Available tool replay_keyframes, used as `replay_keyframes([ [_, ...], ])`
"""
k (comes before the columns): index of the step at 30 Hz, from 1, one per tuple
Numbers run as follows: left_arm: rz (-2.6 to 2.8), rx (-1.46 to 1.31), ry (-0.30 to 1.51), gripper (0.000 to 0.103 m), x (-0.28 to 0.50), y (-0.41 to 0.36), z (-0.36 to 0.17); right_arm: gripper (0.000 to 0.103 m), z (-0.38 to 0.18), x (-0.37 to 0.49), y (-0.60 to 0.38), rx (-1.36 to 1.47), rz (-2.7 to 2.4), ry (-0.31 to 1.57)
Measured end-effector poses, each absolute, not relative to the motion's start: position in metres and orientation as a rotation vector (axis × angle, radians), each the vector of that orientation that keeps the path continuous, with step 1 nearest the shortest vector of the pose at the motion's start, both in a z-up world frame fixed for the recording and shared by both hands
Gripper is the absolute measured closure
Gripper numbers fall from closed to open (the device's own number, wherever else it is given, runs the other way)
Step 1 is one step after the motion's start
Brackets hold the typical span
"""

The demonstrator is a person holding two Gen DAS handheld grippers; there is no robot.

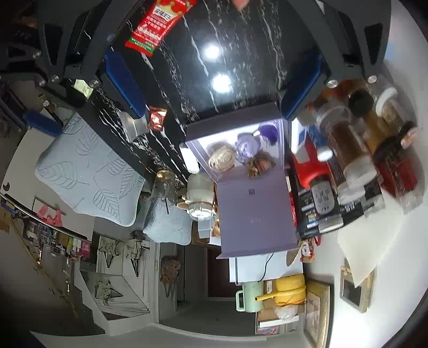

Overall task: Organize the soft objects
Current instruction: 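Withdraw both tools from the box and move back over the table, then grasp the red rectangular packet with right tool and lift it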

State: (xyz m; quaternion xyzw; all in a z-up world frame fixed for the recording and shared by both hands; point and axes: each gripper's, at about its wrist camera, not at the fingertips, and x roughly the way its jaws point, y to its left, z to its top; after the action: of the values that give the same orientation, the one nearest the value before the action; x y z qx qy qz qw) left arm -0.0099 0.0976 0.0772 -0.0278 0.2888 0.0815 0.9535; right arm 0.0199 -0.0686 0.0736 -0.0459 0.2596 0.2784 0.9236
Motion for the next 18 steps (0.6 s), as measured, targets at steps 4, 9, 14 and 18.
replay_keyframes([
  [4,0.169,-0.081,0.599,0.0,-0.019,0.098,0.066,0.034,0.057,0.006,-0.077,-0.068,0.56,0.57],
  [9,0.151,-0.09,0.635,0.0,-0.025,0.096,0.047,0.034,0.036,-0.002,-0.082,-0.033,0.564,0.615],
  [14,0.151,-0.097,0.679,0.0,-0.033,0.096,0.03,0.034,0.019,-0.004,-0.085,-0.021,0.549,0.668],
  [18,0.145,-0.108,0.717,0.0,-0.041,0.095,0.016,0.034,0.005,-0.009,-0.083,-0.005,0.572,0.722],
])
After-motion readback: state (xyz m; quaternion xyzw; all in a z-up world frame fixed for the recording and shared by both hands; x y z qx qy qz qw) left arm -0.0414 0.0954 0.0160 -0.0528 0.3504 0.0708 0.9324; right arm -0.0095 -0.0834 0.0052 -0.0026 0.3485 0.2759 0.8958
